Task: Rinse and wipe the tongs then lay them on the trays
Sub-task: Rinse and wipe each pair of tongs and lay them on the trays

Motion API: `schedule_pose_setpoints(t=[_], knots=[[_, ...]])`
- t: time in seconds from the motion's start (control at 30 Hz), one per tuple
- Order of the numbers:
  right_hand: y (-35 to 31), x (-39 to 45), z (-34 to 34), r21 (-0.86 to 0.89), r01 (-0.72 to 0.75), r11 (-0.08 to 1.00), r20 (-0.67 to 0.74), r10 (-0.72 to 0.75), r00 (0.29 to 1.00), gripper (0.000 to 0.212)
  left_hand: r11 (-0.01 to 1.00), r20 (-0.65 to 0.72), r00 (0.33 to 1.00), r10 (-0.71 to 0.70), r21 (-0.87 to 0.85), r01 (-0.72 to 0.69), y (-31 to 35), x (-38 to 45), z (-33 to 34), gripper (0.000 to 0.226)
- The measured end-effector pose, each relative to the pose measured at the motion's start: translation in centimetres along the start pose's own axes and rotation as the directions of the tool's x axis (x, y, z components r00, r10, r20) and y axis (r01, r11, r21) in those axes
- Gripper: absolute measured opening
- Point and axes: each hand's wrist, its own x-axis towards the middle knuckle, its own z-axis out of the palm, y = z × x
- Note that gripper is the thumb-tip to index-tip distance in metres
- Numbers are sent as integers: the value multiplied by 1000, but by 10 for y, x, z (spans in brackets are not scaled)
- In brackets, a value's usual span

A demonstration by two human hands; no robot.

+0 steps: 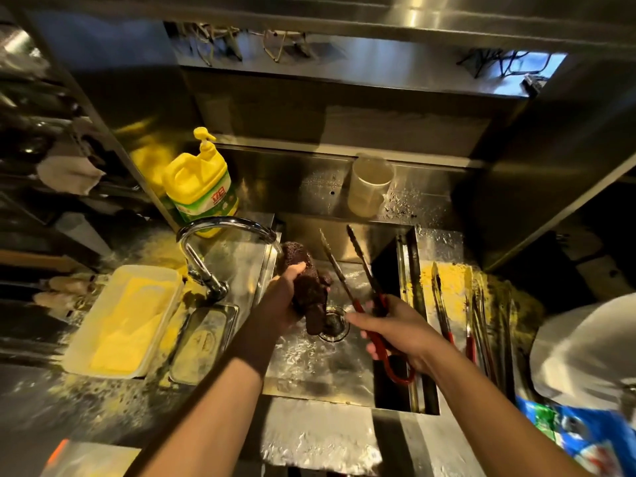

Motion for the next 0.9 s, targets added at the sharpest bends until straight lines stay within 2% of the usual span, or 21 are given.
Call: schedule_pose_setpoints(t=[0.1,0.23,0.37,0.47,0.53,0.6,0.67,0.8,0.9], knots=[[4,4,8,21,13,1000,12,-13,1000,39,1000,3,1000,-21,0,21,2,-3,-4,35],[2,5,12,25,-36,999,75,34,997,48,991,107,993,41,-128,-27,3,-10,-11,48],[-4,3,17,-75,-74,994,81,80,993,30,983,123,988,98,-169,-76,3,-13,-16,32],[-7,3,29,-187,-81,979,39,90,995,31,998,-48,997,56,-13,-57,7,-9,-4,22],[-3,2,39,-175,-82,981,30,88,996,29,988,-196,979,56,150,-26,20,3,1,21],[3,0,44,-125,-79,989,14,81,997,27,971,-267,959,99,236,-35,33,15,6,26],[4,2,45,-76,-76,994,-25,74,997,26,969,-287,952,110,244,-39,33,22,13,31],[-5,6,52,-77,-48,996,-68,43,997,15,976,-183,983,-13,213,53,23,24,22,20],[-7,3,54,-104,-63,993,-27,60,998,13,980,-337,937,91,199,-23,31,33,13,39]])
